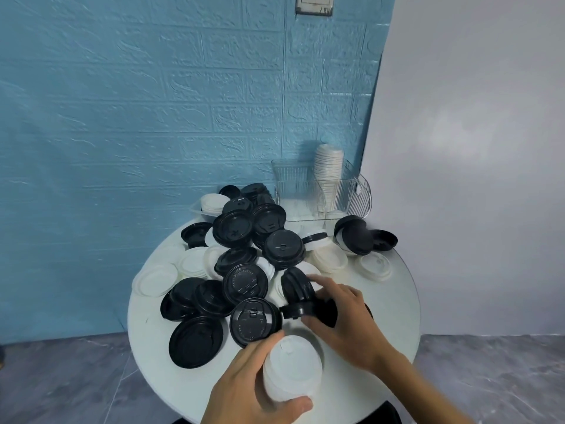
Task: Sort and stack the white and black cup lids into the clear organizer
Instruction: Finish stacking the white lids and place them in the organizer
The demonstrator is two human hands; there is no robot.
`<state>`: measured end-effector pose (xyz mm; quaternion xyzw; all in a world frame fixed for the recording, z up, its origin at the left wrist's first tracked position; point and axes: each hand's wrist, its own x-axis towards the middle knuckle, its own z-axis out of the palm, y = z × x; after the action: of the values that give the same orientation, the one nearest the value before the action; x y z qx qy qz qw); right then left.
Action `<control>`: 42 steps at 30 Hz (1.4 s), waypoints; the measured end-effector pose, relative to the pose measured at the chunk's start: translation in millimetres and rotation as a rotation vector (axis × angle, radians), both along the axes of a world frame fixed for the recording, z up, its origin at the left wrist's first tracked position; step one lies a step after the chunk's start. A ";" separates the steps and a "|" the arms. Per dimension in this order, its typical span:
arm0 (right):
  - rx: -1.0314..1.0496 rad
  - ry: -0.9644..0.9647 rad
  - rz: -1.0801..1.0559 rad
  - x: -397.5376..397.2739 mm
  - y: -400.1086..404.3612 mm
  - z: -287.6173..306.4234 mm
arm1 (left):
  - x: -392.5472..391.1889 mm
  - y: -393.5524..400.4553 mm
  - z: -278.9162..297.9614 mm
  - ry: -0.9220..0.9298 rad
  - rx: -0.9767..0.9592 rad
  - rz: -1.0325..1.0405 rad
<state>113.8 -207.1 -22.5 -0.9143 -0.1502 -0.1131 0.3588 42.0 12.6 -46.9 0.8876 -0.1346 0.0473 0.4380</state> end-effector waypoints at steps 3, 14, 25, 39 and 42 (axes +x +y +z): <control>-0.118 -0.024 0.018 -6.1 -5.6 1.1 | 1.9 1.7 -2.9 -0.024 -0.008 -0.013; -0.127 0.077 0.155 -27.5 -26.7 4.1 | 1.7 2.0 -8.6 -0.050 -0.029 -0.010; -0.188 0.136 -0.278 87.9 -41.5 15.9 | -1.0 -4.6 -13.2 -0.109 -0.036 0.059; -0.215 0.019 -0.281 80.8 -48.2 6.9 | -1.8 -2.8 -12.6 -0.117 -0.024 0.032; -0.182 -0.014 -0.297 72.3 -54.0 6.1 | -1.0 -1.4 -15.2 -0.122 -0.015 0.023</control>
<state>186.1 -261.1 -16.3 -0.9543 -0.0256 -0.1574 0.2527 41.0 11.2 -62.1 0.8812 -0.1507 0.1073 0.4350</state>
